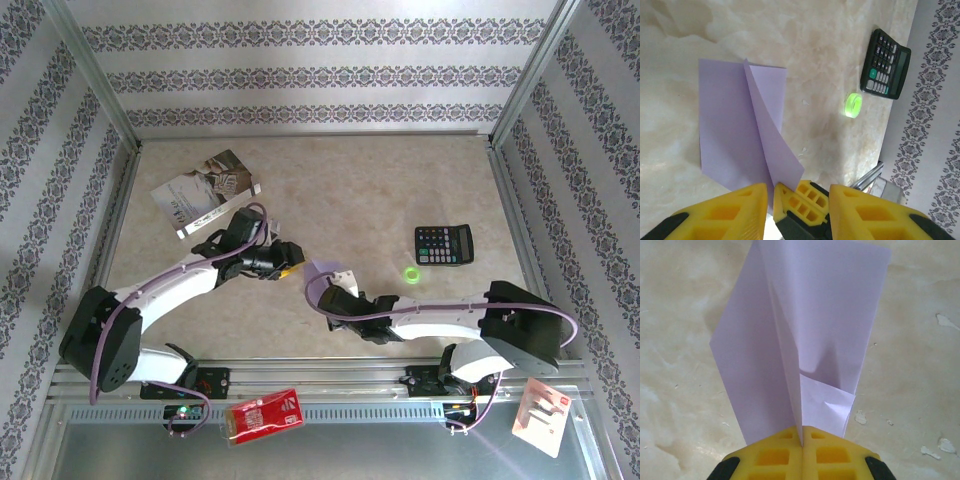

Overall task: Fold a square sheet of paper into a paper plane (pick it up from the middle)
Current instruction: Fourth fold the wing at the center of the table.

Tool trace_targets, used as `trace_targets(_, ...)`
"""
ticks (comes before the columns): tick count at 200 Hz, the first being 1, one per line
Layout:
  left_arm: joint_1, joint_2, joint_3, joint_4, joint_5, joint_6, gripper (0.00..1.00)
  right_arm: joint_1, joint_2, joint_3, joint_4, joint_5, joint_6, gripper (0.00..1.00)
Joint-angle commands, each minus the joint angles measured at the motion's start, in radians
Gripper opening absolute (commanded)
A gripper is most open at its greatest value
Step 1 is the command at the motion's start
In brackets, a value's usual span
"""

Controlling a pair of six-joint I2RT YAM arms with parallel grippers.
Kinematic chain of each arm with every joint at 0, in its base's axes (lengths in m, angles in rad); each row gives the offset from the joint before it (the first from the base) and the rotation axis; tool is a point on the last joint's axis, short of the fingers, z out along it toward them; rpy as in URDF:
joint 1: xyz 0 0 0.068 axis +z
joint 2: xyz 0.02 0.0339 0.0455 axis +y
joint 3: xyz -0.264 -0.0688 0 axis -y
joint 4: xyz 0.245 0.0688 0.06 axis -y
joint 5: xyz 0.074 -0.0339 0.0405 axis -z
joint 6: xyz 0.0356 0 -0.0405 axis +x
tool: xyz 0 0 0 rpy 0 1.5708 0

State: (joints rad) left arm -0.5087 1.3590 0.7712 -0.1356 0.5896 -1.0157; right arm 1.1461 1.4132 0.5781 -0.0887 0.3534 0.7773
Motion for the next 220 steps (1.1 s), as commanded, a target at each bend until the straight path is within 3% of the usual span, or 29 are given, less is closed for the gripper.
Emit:
trace_targets(1,-0.012,0.012,-0.059,-0.008,-0.008,0.009,0.33,-0.022,-0.034,-0.056,0.128,-0.082,0.045,0.0)
trace_targets(84,-0.123,0.177,-0.088,0.203,-0.002,-0.062,0.11,-0.053,-0.101,-0.223,0.367,-0.124,0.167,0.01)
trace_targets(161,-0.19,0.308,0.001,0.302,0.03,-0.073,0.12,-0.09,-0.129,-0.326,0.473,-0.154,0.267,0.03)
trace_targets(220,-0.198,0.362,0.063,0.287,0.042,-0.056,0.13,-0.118,-0.193,-0.381,0.52,-0.182,0.304,0.03)
